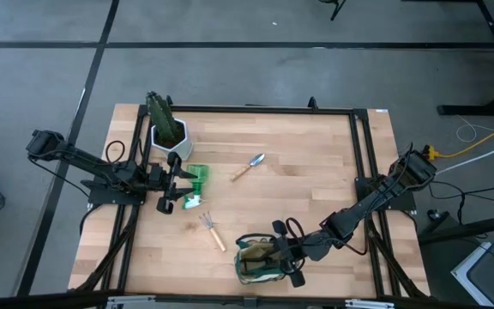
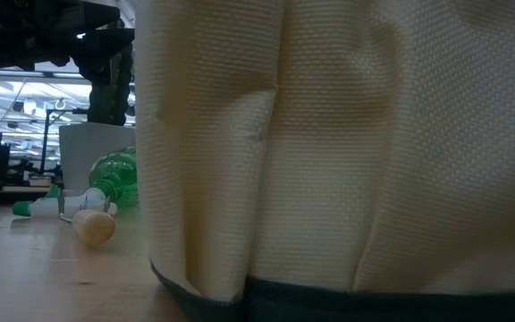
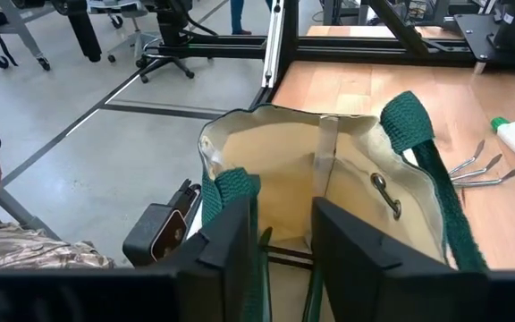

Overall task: Pick & Place Garden tools in Gardening bag
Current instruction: Move the brown gardening bag to the top of the table

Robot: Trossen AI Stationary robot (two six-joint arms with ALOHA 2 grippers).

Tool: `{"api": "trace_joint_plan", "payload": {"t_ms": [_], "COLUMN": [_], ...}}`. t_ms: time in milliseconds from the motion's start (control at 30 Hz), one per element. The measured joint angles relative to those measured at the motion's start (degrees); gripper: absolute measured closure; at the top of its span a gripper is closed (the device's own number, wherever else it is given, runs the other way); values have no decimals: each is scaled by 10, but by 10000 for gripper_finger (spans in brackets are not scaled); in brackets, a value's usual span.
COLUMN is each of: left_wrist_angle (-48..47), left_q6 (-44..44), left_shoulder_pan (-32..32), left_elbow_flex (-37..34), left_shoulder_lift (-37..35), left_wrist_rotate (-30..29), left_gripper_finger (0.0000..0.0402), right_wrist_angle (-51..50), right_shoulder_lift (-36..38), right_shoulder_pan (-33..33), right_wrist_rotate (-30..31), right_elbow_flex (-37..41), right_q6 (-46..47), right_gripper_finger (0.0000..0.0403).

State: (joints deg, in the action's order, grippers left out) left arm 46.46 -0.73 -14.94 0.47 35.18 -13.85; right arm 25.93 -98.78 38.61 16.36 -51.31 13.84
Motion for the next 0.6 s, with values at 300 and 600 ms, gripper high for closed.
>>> {"api": "trace_joint_plan", "payload": {"t_ms": [300,600], "left_wrist_angle": [0,0], "left_q6": [0,0], "left_shoulder_pan": [0,0], "left_elbow_flex": [0,0], "left_shoulder_lift": [0,0], "left_wrist_rotate": [0,0], "left_gripper_finger": [219,219], "right_wrist_angle": [26,70], "right_shoulder_lift": [0,2], "right_shoulder_pan": [0,0], "right_wrist_rotate": [-67,-94], "right_elbow_flex": [0,-2], "right_q6": [-27,-62], "right_gripper_finger": [272,272]}}
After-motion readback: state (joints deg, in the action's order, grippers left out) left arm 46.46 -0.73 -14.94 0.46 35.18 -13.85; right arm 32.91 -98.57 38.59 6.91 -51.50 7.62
